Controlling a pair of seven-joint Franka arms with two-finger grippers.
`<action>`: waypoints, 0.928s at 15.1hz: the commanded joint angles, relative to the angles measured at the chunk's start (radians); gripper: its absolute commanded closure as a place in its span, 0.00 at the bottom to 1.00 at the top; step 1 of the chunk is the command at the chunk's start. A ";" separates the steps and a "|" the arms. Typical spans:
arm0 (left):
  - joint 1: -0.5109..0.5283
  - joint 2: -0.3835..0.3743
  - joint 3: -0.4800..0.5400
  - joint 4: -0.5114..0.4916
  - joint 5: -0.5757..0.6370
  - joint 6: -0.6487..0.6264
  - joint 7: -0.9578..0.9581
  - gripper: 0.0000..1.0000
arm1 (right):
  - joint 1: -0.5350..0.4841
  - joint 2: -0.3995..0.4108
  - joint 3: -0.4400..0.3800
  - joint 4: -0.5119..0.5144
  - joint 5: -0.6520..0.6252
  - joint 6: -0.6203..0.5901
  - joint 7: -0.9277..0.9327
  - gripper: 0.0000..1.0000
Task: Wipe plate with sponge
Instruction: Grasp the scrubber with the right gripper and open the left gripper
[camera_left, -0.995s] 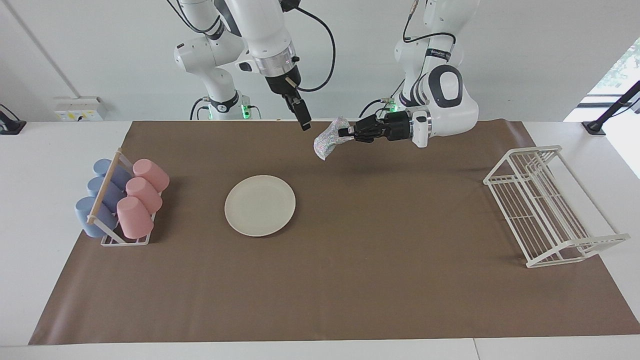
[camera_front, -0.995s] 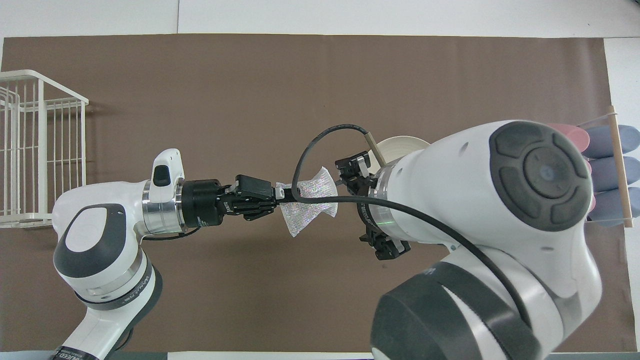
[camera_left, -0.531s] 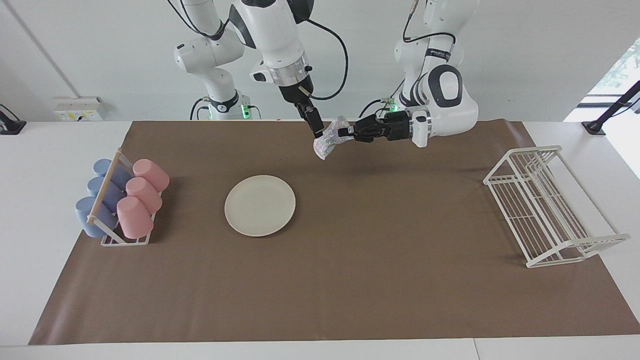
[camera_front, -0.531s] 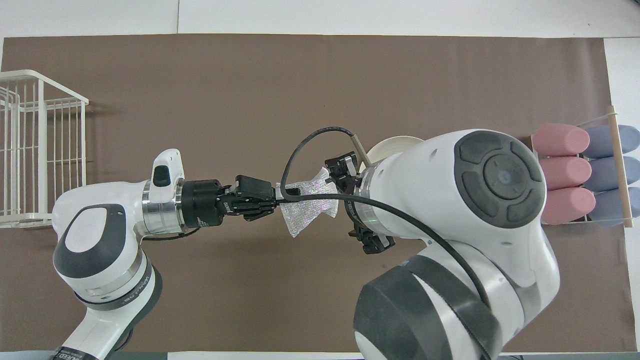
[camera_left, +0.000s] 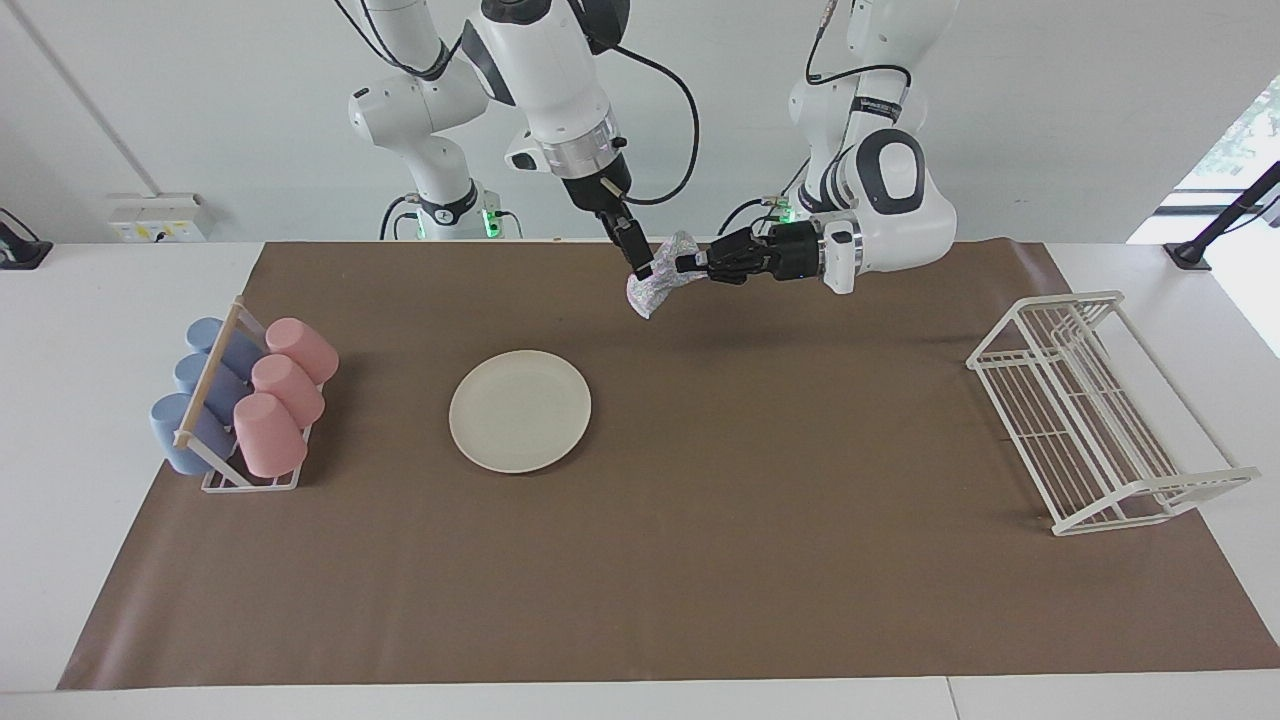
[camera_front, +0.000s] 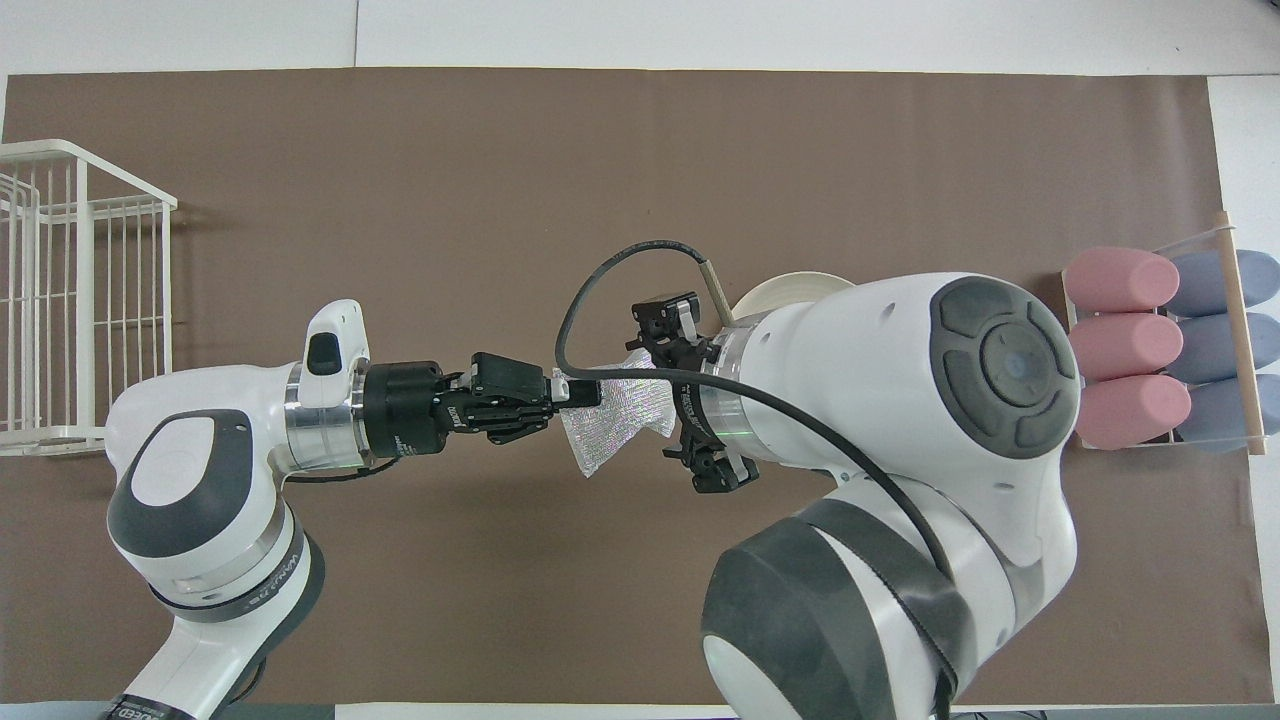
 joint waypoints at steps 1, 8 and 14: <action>-0.015 -0.038 0.013 -0.039 -0.023 -0.011 0.014 1.00 | 0.002 -0.018 0.002 -0.030 0.023 0.025 0.003 0.00; -0.015 -0.041 0.015 -0.048 -0.021 -0.011 0.014 1.00 | 0.034 -0.012 0.002 -0.042 0.023 0.037 0.004 0.00; -0.014 -0.043 0.015 -0.048 -0.021 -0.013 0.014 1.00 | 0.031 -0.010 0.002 -0.041 0.022 0.047 0.009 0.53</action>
